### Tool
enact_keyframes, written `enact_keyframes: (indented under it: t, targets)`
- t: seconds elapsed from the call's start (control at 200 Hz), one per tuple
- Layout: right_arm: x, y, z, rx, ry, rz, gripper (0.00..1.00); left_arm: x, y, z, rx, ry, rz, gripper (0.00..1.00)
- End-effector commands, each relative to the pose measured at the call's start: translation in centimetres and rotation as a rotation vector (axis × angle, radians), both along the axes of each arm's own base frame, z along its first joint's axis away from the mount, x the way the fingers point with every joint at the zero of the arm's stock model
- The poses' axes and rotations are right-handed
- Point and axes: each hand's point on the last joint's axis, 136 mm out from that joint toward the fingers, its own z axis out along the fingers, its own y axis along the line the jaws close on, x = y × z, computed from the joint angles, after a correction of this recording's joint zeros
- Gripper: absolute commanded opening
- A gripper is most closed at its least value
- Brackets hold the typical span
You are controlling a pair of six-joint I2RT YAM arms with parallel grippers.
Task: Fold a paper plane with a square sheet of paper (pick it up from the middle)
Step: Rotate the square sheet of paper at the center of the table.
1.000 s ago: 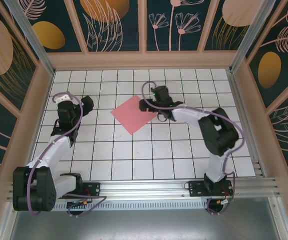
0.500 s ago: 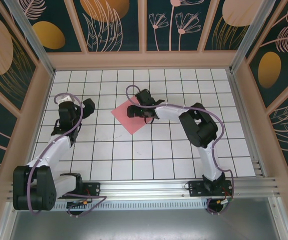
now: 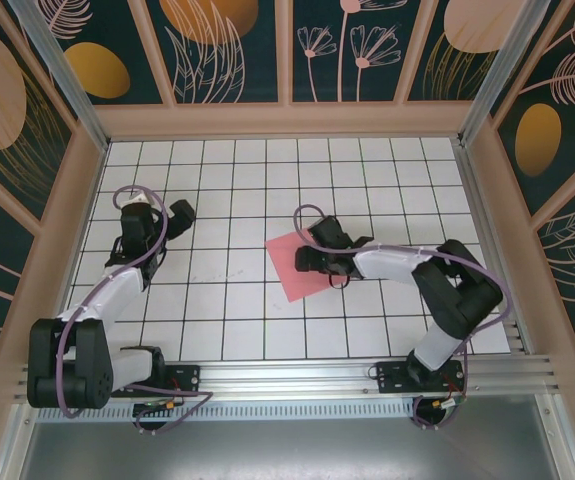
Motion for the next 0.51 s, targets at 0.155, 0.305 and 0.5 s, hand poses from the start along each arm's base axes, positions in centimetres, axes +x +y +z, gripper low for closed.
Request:
enact_keyframes:
  t: [0.155, 0.305, 0.5]
  targets:
    - [0.4, -2.4, 4.4, -0.110, 0.011, 0.000, 0.99, 1.1, -1.4, 0.3, -0.107, -0.028, -0.038, 0.98]
    - [1.1, -2.0, 2.7, -0.187, 0.045, 0.094, 0.99, 1.0, -1.5, 0.5, -0.110, -0.030, -0.042, 0.98]
    - [1.0, -1.3, 0.7, -0.213, 0.111, 0.146, 0.99, 0.6, -1.4, 0.4, -0.103, -0.015, -0.042, 0.98]
